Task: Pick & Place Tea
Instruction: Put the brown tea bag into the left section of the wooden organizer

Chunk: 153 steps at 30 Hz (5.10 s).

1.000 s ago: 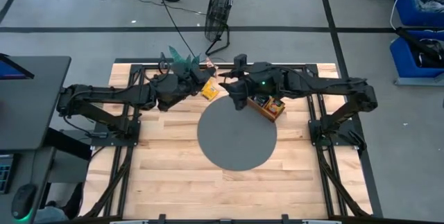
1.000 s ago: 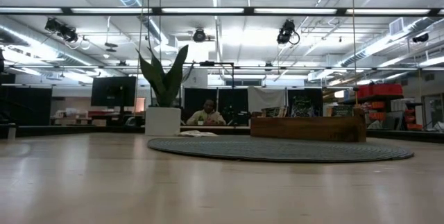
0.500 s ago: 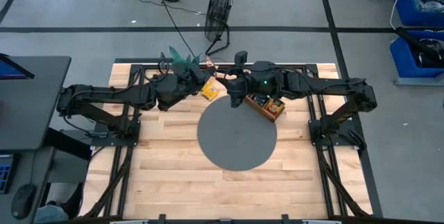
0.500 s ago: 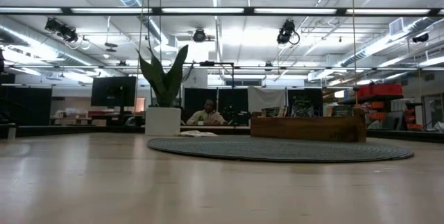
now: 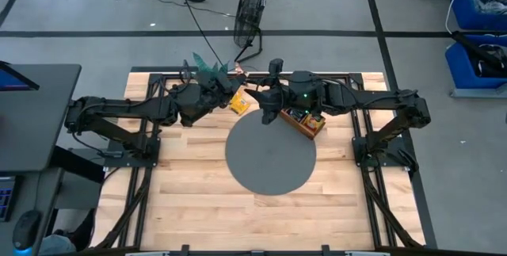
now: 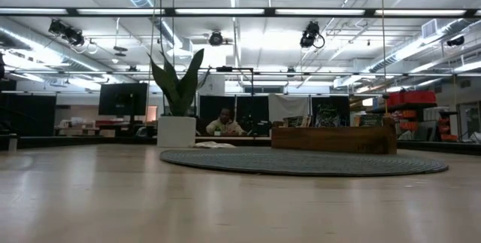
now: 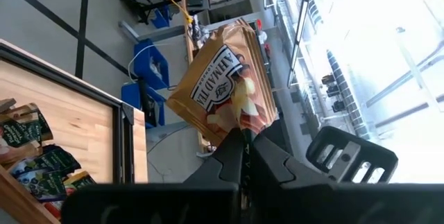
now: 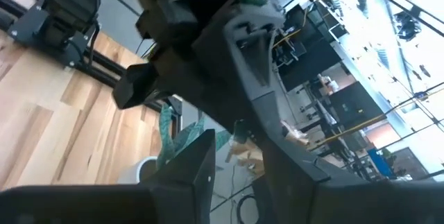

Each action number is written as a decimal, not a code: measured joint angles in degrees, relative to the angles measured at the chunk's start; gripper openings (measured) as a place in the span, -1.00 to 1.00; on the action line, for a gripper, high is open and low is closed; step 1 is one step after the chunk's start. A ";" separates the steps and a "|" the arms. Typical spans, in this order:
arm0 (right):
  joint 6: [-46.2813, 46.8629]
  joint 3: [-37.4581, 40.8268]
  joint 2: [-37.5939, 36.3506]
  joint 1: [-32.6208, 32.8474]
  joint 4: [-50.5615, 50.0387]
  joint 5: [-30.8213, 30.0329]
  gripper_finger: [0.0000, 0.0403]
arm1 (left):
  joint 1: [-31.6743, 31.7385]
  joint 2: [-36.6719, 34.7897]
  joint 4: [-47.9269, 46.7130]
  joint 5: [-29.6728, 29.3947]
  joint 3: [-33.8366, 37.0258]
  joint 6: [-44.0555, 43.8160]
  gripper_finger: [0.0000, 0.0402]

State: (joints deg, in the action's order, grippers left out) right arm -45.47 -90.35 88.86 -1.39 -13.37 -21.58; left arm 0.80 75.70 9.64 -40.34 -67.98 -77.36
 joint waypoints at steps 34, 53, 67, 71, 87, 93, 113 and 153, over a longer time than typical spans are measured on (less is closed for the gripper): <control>0.20 0.00 -0.02 -0.02 1.55 -1.99 -0.98 | -0.30 0.42 2.94 2.87 -0.01 1.99 -0.84; 7.39 0.17 -2.39 0.02 -6.56 -3.57 -1.00 | 2.12 -7.35 3.90 0.69 -0.22 22.82 -0.61; 14.54 0.02 -2.84 -1.85 4.66 2.60 -0.60 | 1.11 -9.40 2.67 1.60 -0.01 25.63 -0.82; 12.13 0.02 -2.29 -1.70 9.90 6.73 -0.20 | 1.14 -9.35 2.66 1.53 -0.01 25.51 -0.89; -2.30 0.02 1.81 -1.53 17.49 0.09 0.13 | 0.20 -4.60 3.02 1.52 0.00 15.09 -0.85; -5.00 0.02 1.81 -1.53 13.46 0.27 -0.12 | 0.20 -3.65 3.54 1.68 0.01 11.21 -0.85; -10.77 0.02 1.81 -1.53 12.32 -3.53 -0.48 | 0.20 -3.54 4.14 1.60 0.01 7.48 -0.85; -7.49 -0.02 1.56 -1.46 11.88 -8.30 -1.00 | -0.01 -4.55 4.37 5.40 0.06 21.42 -0.73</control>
State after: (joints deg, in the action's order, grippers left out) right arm -52.97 -90.37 90.41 -2.85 -1.49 -29.89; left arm 0.79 71.16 14.01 -34.94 -67.92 -55.94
